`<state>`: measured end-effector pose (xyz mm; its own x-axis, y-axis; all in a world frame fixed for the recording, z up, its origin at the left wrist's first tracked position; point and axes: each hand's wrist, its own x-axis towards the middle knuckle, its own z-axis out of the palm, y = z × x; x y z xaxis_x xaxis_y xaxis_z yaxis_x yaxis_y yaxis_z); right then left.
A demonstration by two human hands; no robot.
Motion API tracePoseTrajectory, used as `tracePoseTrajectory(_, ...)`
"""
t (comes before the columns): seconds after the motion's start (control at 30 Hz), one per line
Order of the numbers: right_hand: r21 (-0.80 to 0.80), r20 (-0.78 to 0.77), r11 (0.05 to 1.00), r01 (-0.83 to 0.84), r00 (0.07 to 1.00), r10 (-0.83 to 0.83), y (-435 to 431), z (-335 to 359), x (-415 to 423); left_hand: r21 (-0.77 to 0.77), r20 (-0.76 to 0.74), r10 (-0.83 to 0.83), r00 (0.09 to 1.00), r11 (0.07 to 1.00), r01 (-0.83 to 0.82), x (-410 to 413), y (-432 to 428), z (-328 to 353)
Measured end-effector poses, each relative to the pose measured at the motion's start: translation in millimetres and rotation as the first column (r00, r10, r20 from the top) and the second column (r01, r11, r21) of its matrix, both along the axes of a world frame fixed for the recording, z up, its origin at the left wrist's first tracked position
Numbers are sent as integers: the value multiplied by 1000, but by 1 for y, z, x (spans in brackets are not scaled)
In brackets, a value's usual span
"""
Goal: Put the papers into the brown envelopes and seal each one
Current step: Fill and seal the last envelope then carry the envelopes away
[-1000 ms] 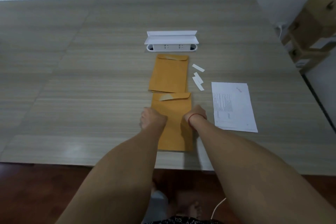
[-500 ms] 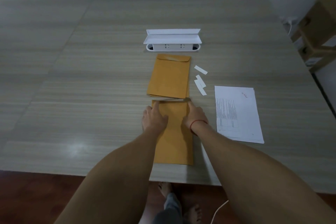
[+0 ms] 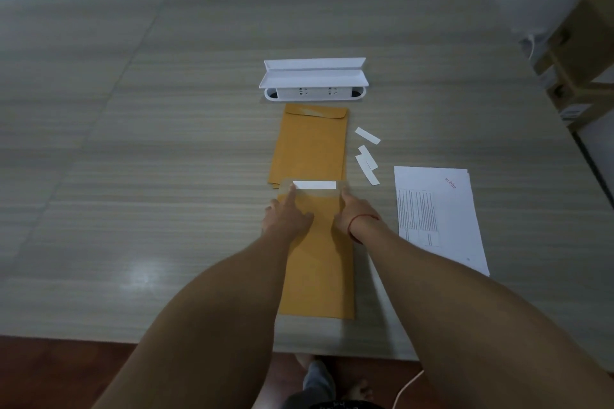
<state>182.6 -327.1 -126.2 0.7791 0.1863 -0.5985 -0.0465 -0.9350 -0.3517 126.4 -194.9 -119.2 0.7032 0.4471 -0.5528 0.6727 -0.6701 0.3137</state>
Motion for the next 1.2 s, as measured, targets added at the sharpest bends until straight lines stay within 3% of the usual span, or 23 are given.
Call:
tracePoseTrajectory(0.2, 76, 115, 997, -28, 993, 19, -22, 8, 2, 75, 95, -67, 993, 995, 60, 11, -21, 10)
tracePoseTrajectory(0.4, -58, 268, 998, 40, 963, -23, -81, 19, 11, -28, 198, -13, 980, 999, 19, 32, -68, 19)
tracePoseTrajectory(0.63, -166, 182, 939, 300, 946, -270, -164, 14, 14, -302, 230, 63, 971, 953, 9, 50, -140, 5)
tracePoseTrajectory(0.77, -105, 172, 863, 494, 864, -474, -187, 11, 14, -383, 167, 122, 978, 922, -50, 59, -170, 1)
tracePoseTrajectory(0.93, -1, 31, 741, 671, 741, -671, -197, 4, 9, -387, 80, 101, 992, 920, -63, 64, -180, -7)
tracePoseTrajectory(1.2, 5, -1, 810, 587, 810, -587, -177, 0, 4, -340, 74, 114, 991, 937, -82, 56, -184, -18)
